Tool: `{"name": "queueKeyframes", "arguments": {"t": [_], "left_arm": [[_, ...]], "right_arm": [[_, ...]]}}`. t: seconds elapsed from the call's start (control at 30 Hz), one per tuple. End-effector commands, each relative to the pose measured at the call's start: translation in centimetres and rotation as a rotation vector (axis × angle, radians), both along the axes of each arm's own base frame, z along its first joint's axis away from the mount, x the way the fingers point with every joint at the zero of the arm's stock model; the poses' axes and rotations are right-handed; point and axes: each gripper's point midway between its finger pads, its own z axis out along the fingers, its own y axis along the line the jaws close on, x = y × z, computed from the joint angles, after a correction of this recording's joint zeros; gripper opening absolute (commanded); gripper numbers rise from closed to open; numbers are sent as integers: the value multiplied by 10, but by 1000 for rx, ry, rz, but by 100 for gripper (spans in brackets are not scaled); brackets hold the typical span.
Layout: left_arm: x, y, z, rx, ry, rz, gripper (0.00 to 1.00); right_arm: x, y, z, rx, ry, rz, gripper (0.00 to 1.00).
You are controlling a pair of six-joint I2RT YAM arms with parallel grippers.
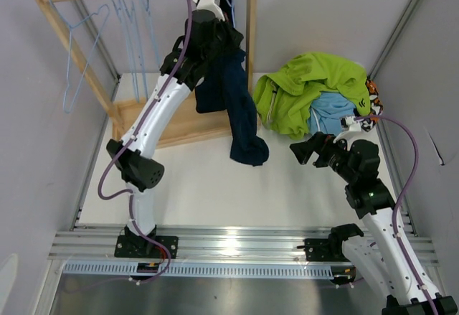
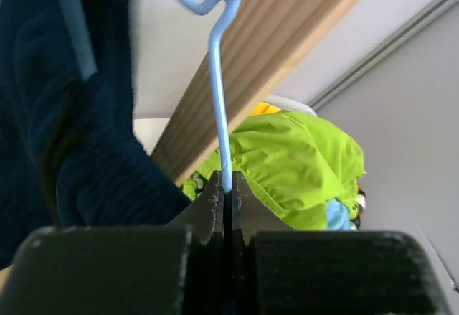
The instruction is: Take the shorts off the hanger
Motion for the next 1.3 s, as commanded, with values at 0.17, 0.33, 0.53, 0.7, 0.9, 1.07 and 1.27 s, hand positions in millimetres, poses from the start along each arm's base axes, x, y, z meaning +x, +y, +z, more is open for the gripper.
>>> {"name": "queueKeyframes", "arguments": {"t": [0.17,0.33,0.53,0.7,0.9,1.07,1.27], "left_arm": [[-21,20,83,-37,-194,28,0],[-66,48,135,-21,-292,10,0],[-123,74,175,-27,-364,-76,0],[-160,86,176,3,-350,-178,0],[-216,76,79,173,-114,-392,0],[-294,93,51,196,-130,-486,0],[-380,96,76,11,-204,-725,0]], "right_arm": [[0,6,19,6,-73,36,99],[0,9,26,25,-88,49,99],[-3,12,39,53,-106,66,100],[-7,11,53,54,-130,63,100],[-15,14,99,49,-250,110,99],[-19,22,156,86,-405,164,99],[-15,33,216,213,-527,199,99]]}}
